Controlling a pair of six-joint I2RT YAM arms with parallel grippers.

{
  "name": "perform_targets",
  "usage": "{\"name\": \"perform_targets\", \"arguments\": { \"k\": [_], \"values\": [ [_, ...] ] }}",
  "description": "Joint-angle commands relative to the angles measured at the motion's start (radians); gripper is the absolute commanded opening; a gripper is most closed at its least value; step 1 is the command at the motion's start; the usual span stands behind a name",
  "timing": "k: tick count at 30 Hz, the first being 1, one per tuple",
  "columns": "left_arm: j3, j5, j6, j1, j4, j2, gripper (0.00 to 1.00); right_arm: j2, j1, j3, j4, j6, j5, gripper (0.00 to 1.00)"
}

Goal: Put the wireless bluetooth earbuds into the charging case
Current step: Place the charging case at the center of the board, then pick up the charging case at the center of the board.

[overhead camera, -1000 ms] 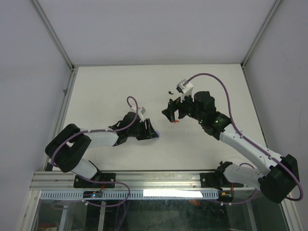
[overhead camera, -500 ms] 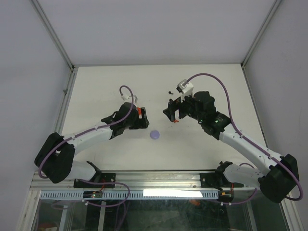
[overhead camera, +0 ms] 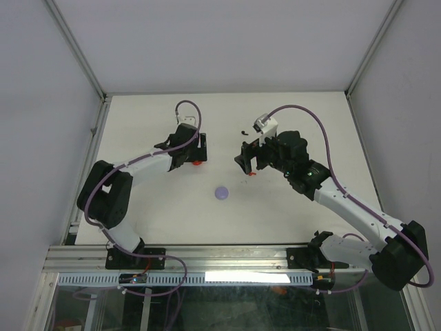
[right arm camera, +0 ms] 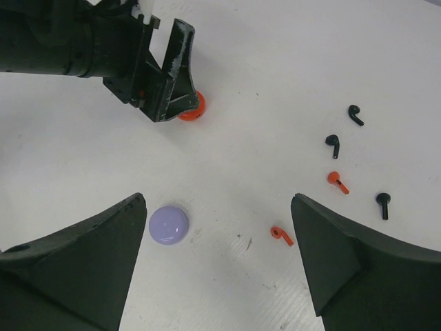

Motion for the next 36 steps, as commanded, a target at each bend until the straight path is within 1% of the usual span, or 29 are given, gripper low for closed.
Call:
{"name": "perform_targets", "arguments": {
  "k": [1, 3, 8, 17, 23, 29, 34, 36],
  "values": [
    [0.097, -0.004, 0.058, 0.028, 0.018, 0.084, 0.82, 0.001, 0.003, -0.002, 0.022, -0.018, 0.021, 0.89],
    [0.125, 0.013, 0.058, 0.045, 0.018, 0.129, 0.81, 0.006, 0.003, 0.002, 0.017, -0.02, 0.02, 0.89],
    [0.173, 0.069, 0.062, 0.052, 0.007, 0.194, 0.75, 0.011, 0.003, 0.006, 0.01, -0.024, 0.026, 0.89],
    [0.17, 0.128, 0.084, 0.051, -0.032, 0.212, 0.66, 0.026, 0.003, 0.016, 0.007, -0.025, 0.023, 0.89],
    [0.176, 0.115, 0.128, 0.04, -0.049, 0.225, 0.55, 0.024, 0.003, 0.018, 0.003, -0.021, 0.018, 0.89],
    [0.165, 0.099, 0.219, 0.003, -0.054, 0.181, 0.49, 0.018, 0.003, 0.029, -0.015, -0.01, 0.027, 0.89],
    [0.138, 0.112, 0.311, -0.018, -0.052, 0.09, 0.49, 0.028, -0.001, 0.053, -0.054, 0.011, 0.027, 0.89],
    [0.126, 0.136, 0.354, -0.02, -0.051, 0.04, 0.47, 0.035, -0.013, 0.067, -0.073, 0.029, 0.027, 0.89]
  ]
}}
